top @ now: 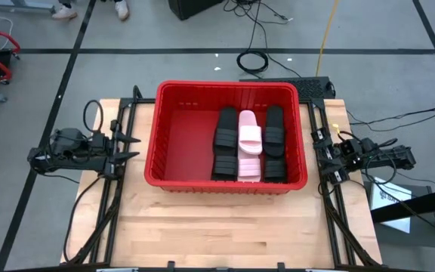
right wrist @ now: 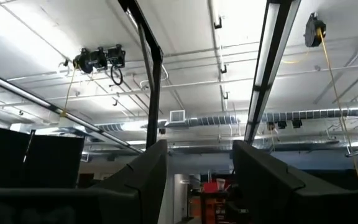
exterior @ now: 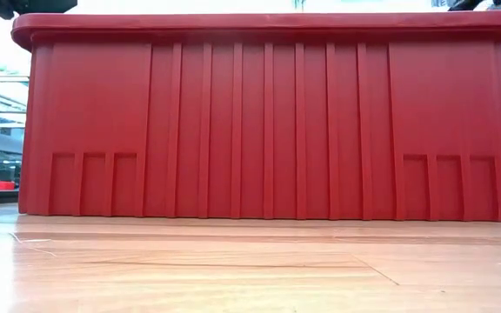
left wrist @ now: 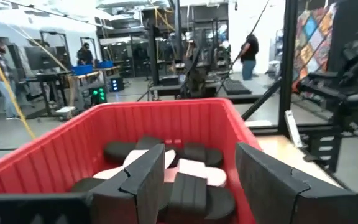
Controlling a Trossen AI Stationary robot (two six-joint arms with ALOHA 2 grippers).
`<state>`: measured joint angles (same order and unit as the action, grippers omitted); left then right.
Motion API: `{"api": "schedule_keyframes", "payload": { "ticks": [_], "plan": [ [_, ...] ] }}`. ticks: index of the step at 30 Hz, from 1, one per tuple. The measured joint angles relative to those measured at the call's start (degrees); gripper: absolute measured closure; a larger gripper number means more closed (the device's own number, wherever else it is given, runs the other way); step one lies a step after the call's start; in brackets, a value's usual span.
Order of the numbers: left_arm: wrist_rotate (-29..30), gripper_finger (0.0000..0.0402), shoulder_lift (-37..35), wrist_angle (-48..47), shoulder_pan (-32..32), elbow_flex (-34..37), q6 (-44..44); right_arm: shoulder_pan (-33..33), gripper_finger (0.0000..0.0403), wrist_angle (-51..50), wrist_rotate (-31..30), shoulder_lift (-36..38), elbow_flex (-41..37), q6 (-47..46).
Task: Pick and place slides into bin
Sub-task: Return to Home Position
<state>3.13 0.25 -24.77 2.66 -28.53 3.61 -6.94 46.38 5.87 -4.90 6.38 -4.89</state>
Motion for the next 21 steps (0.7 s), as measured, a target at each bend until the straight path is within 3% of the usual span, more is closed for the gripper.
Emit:
{"api": "schedule_keyframes", "payload": {
  "ticks": [5,11,21],
  "plan": [
    [-1.63,0.0204,0.00,0.06,0.00,-0.02,-2.62,0.00,0.0232,5.71,-1.63,2.17,-5.22,-1.10],
    [-1.63,0.0204,0.00,2.90,0.00,2.71,-3.95,-0.02,0.0232,2.50,-2.64,2.72,-5.39,-3.62],
    [-1.72,0.0204,0.00,24.70,0.00,13.22,-3.71,-0.02,0.0232,-0.42,-2.62,2.72,-5.49,-6.28]
  ]
}}
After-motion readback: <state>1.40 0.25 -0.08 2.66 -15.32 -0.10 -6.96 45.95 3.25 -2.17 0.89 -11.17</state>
